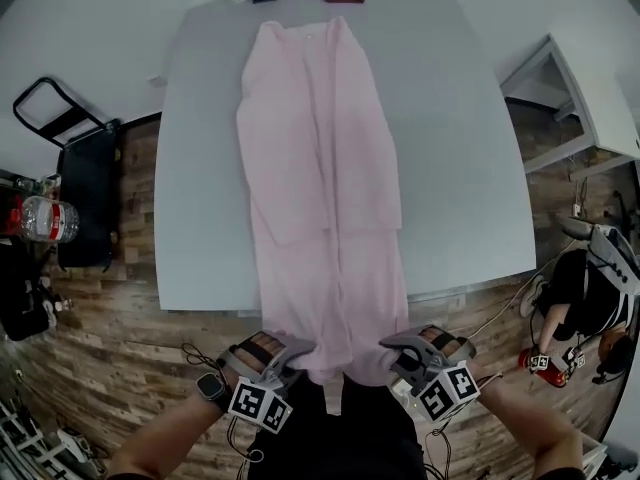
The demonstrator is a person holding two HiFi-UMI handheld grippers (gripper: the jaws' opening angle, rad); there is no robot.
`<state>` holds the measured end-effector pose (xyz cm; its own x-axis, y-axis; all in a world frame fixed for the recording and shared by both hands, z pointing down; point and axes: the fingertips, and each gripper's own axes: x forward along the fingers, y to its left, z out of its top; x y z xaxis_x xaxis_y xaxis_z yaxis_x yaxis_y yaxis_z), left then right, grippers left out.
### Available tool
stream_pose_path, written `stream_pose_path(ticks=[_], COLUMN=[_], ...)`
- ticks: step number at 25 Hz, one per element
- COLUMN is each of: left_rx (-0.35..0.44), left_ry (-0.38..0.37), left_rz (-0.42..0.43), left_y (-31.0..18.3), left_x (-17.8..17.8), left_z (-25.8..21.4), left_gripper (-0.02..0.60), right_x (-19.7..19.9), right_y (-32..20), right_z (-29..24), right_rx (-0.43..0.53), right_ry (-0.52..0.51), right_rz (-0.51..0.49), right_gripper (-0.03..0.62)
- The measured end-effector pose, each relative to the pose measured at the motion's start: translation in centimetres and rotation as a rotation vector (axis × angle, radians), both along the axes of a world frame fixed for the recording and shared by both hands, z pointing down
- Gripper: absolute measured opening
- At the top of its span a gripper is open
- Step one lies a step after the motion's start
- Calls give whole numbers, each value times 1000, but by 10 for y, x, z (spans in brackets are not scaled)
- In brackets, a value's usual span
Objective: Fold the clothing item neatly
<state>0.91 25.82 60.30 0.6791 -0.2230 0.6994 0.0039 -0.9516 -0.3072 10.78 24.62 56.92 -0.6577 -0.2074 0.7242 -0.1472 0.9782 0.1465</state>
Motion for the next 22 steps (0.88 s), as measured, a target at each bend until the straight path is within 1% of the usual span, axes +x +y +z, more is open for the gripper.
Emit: stream_pose_path(ticks=[2, 6, 8, 10, 12, 13, 18, 20, 22], left_rx=[-88, -309, -396, -466, -522, -537, -562, -594, -632], left_ry=[-12, -41, -46, -43, -40, -43, -92, -78, -57], left_rz=[3, 23, 31, 20, -13, -34, -155, -218, -277], left_y=[13, 56, 65, 60, 40, 26, -53, -83, -111], left_x=[3, 9, 12, 15, 16, 15, 6, 2, -3], left_z=[-2, -13, -20, -29, -37, -39, -41, -43, -42], left_gripper=[26, 26, 26, 27, 26, 26, 28, 28, 28], right_x=[-1, -2, -1, 2, 5, 6, 15, 17, 18], right_y=[14, 51, 53, 41, 18, 3, -71, -97, -120], right_z=[-2, -15, -26, -38, -47, -49, -52, -52, -50], right_rx=[-88, -316, -413, -475, -503, -506, -475, -469, -507], right_ry=[0, -19, -45, -74, -100, -109, -122, -123, -138], right_rz=[-22, -68, -66, -40, 0, 20, 100, 132, 182], right_gripper=[38, 38, 38, 38, 38, 38, 38, 38, 38])
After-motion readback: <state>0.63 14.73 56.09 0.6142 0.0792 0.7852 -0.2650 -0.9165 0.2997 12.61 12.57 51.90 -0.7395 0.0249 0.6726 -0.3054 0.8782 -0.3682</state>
